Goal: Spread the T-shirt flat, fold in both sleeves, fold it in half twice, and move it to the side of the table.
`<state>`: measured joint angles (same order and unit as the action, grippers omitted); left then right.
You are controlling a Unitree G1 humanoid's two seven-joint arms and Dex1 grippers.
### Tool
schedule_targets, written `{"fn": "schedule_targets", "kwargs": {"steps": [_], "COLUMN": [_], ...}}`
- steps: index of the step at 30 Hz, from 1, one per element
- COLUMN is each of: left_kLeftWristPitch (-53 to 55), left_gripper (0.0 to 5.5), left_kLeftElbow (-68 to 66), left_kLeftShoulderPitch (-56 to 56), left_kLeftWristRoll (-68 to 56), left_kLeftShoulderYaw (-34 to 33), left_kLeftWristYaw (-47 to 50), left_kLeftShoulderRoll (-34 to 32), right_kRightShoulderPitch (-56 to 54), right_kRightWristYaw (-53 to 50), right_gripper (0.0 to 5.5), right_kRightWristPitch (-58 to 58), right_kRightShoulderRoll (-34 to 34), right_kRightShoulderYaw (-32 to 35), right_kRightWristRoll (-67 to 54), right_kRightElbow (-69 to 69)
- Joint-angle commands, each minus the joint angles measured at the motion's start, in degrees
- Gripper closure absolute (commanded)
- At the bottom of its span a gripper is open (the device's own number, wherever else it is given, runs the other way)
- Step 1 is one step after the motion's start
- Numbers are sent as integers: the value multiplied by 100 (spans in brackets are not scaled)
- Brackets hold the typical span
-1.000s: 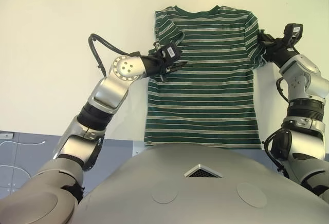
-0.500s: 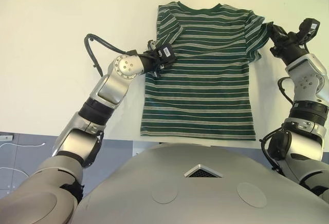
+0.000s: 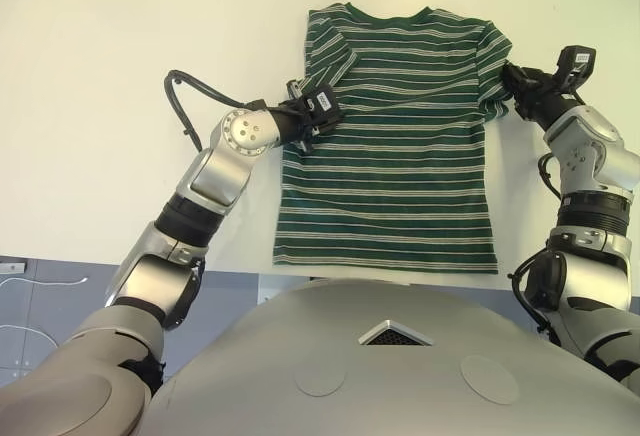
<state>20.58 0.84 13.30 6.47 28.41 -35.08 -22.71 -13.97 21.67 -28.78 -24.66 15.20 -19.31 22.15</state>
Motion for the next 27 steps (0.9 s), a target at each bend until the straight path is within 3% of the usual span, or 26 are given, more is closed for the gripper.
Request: {"fn": "schedule_targets", "kwargs": {"steps": [1,7,11,13,17,23,27], "left_kLeftWristPitch": [352,401,412,165,-506,-775,-751], "left_gripper": [366,366,366,366,366,366,366], "left_kLeftElbow": [-194,-95,88,417,1132,1322,1397], "left_kLeftShoulderPitch": [-224,-273,-303,-359,-551,-619,-687], "left_kLeftWristRoll": [215,248,218,-8,-294,-30,6], "left_kLeftShoulderYaw": [105,80,26,-105,-1,278,372], "left_kLeftWristYaw": [19,-2,-12,-63,-599,-976,-1050], "left_kLeftShoulderRoll": [-28,-48,-31,41,-137,-462,-499], "right_kRightShoulderPitch": [-62,-84,-143,74,223,-305,-666], "right_kRightWristYaw": [-89,-86,-393,-325,-229,-195,-41], "right_gripper": [427,543,543,543,543,543,543], "right_kRightWristPitch": [56,73,-373,-631,-998,-953,-788], "right_kRightShoulderRoll": [-46,-92,-65,-203,-465,-740,-319], "right_kRightShoulderYaw": [-163,-114,784,688,-165,-1871,-2863], "right_kRightWristRoll": [276,275,-471,-551,-169,1209,1763], "right_kRightElbow": [66,-72,-738,-1732,-2930,-2738,-2322]}}
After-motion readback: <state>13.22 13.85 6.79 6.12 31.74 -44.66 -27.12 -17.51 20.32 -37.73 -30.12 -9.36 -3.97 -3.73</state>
